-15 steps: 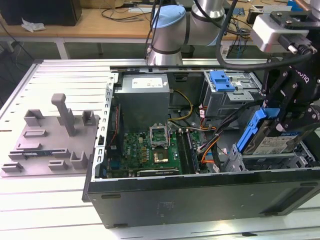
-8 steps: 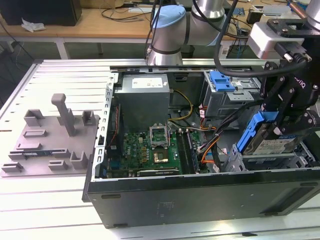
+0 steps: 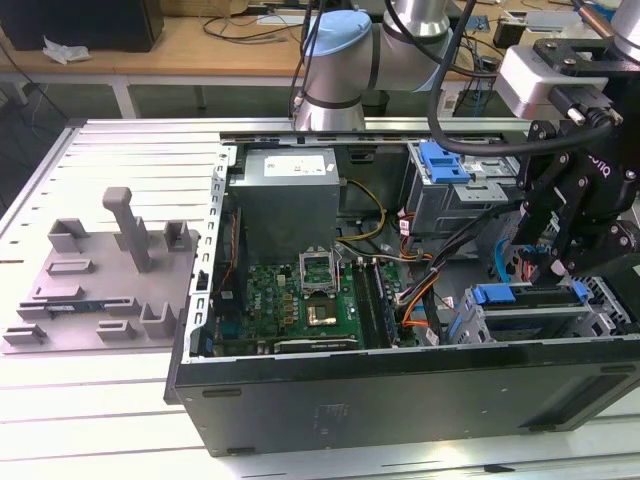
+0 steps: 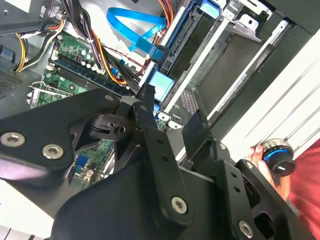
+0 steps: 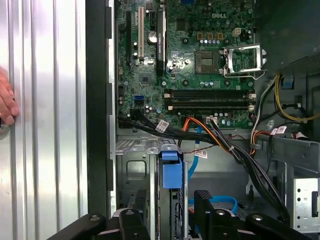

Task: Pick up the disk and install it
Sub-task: 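Insert the disk into the insertion slot, then insert the first disk wire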

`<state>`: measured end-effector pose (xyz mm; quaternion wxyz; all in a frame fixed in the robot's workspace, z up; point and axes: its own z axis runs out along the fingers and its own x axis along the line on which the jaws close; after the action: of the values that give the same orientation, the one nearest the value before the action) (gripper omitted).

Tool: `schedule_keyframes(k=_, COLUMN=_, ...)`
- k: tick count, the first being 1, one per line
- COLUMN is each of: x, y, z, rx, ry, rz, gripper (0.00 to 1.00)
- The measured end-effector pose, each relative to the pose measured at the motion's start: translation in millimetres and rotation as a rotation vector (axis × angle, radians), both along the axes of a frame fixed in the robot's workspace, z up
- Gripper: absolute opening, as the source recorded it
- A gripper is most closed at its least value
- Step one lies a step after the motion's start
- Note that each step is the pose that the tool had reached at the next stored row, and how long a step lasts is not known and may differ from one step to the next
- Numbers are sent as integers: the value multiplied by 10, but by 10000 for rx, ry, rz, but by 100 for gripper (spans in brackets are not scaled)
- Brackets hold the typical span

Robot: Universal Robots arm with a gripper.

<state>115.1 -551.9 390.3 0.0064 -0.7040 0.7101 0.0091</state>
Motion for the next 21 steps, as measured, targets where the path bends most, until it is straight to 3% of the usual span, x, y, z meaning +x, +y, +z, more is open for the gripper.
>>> schedule_keyframes(k=13, x=0, y=1, z=-1, rx=0, ry=0, rz=4, gripper=50)
schedule_keyframes(k=15, x=-1, y=194, z=0, rx=-283, ry=-4, rz=22, gripper=50)
schedule_keyframes(k=18, x=-2, y=301, z=0, rx=-1035, ry=-2, rz=104, gripper=50)
schedule_keyframes(k=19, x=-2, y=347, z=0, rx=-1146, ry=-1, rz=105, gripper=50)
schedule_keyframes(k=21, x=-1, y=474, z=-1, rx=-1247, ry=-1, rz=106, gripper=50)
